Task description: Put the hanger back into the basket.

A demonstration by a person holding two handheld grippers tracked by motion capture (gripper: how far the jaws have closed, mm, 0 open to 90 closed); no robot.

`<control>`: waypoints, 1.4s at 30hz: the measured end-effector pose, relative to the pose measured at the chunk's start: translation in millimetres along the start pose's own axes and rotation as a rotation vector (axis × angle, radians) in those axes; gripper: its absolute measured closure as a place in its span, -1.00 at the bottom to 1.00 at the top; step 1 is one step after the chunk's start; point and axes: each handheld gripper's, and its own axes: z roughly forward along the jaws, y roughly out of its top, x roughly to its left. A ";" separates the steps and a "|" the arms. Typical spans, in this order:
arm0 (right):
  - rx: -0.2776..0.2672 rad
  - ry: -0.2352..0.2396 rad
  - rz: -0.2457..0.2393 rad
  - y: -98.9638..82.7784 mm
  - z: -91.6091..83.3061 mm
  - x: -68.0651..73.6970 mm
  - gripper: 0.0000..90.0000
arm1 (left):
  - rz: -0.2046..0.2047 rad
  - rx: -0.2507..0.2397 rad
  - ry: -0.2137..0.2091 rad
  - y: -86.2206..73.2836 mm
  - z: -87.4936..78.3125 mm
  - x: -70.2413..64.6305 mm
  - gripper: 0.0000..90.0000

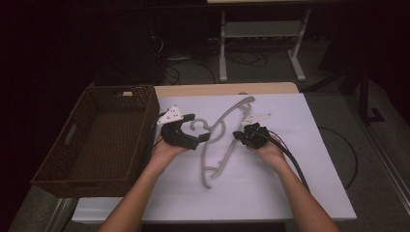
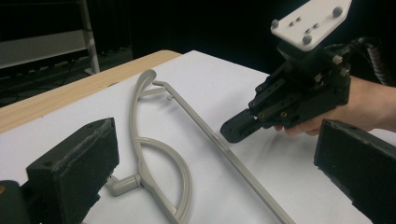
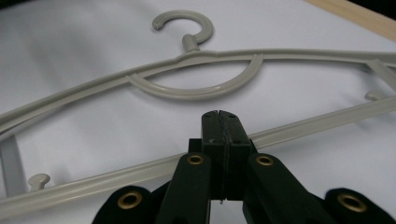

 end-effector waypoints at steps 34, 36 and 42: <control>0.075 -0.010 0.006 -10.5 15.8 -0.6 0.99 | -0.021 0.139 0.038 -14.3 14.7 0.8 -1.00; 0.075 -0.010 0.006 -10.5 15.9 -0.5 0.99 | -0.021 0.169 0.039 -16.8 17.0 1.2 -1.00; 0.077 -0.009 0.007 -10.4 15.9 -0.5 0.99 | -0.044 0.273 0.048 -31.4 33.7 -0.6 -1.00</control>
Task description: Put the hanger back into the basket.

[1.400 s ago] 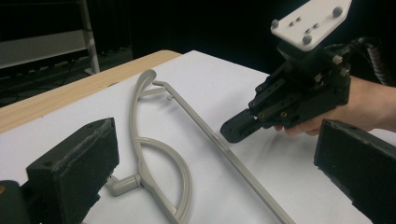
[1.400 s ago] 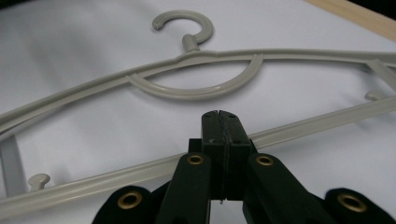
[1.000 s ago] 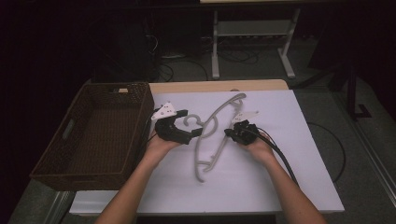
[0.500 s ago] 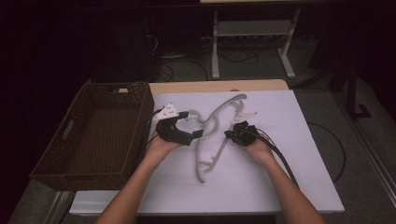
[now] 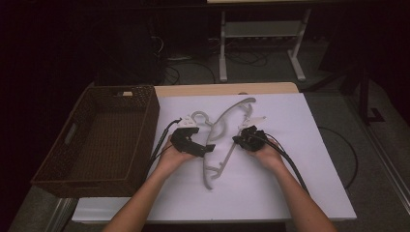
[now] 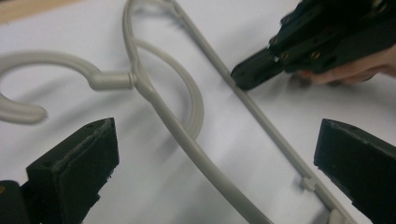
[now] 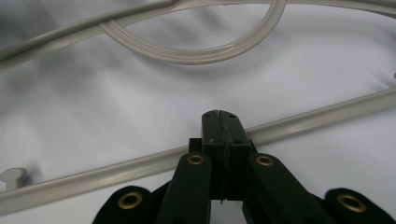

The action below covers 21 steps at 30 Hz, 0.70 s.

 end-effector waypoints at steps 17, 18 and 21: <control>-0.001 0.000 0.001 -0.2 0.2 -0.1 0.99 | -0.099 0.142 0.039 -8.1 21.2 3.5 -0.19; -0.001 0.000 0.000 -0.2 0.2 -0.1 0.99 | -0.108 0.141 0.040 -8.3 22.0 3.1 -0.16; 0.000 -0.001 0.001 -0.2 0.1 0.1 0.99 | -0.128 0.144 0.029 -8.4 23.3 2.5 -0.06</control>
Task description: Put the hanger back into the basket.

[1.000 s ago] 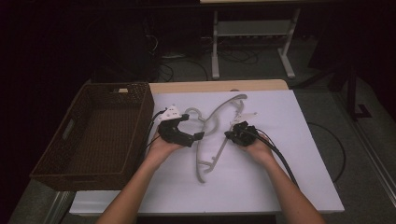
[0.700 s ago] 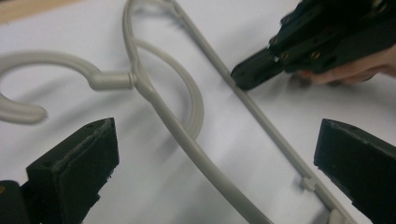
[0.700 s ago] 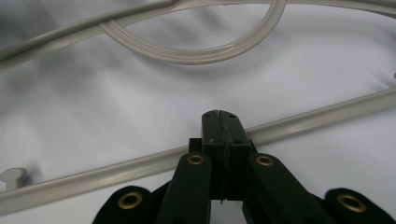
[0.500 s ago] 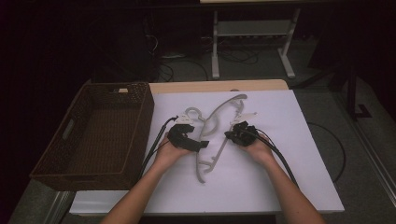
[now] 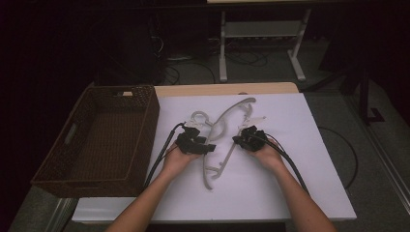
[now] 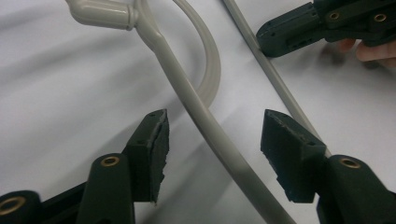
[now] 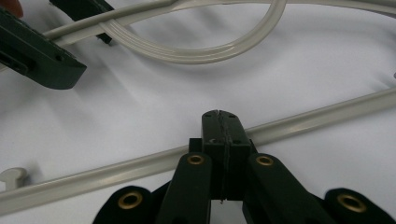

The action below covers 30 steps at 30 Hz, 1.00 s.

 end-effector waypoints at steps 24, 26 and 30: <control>0.001 -0.002 -0.003 -0.1 -0.1 0.2 0.99 | -0.105 0.041 -0.009 5.0 5.1 -1.2 0.47; -0.001 -0.001 -0.003 0.0 -0.2 0.0 0.99 | -0.118 0.036 -0.006 5.2 5.3 -1.6 0.48; -0.006 0.002 -0.002 0.4 -0.7 -0.2 0.99 | -0.135 0.037 0.007 6.6 4.6 -1.5 0.51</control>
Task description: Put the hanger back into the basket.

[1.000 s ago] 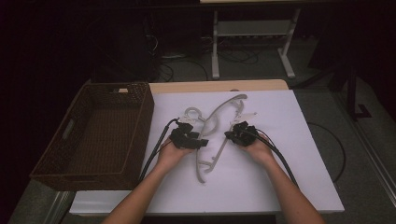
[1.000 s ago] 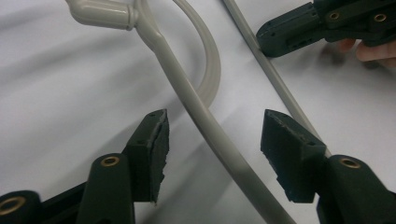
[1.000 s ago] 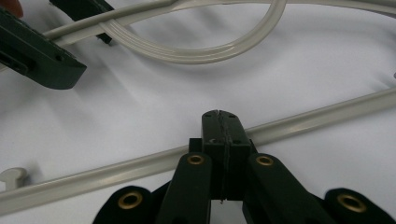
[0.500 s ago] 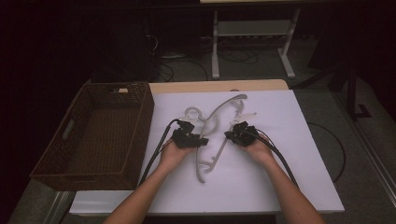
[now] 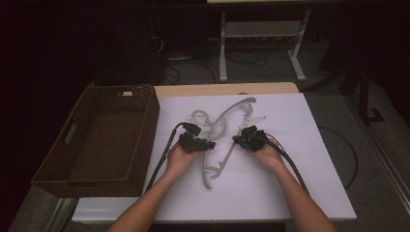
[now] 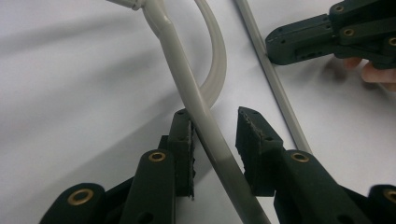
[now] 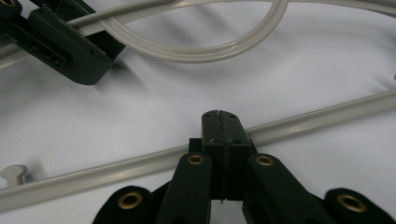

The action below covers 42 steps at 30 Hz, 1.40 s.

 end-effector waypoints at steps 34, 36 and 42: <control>-0.130 0.032 0.049 8.8 -31.0 -5.2 0.05 | 0.032 -0.064 0.075 6.5 -20.7 3.7 0.84; -0.161 0.050 0.081 9.3 -42.6 -8.1 -0.16 | 0.030 -0.072 0.068 7.2 -22.1 2.9 0.84; -0.211 0.027 0.103 6.0 -65.2 -10.8 -0.40 | 0.042 -0.083 0.066 10.6 -31.9 0.2 0.84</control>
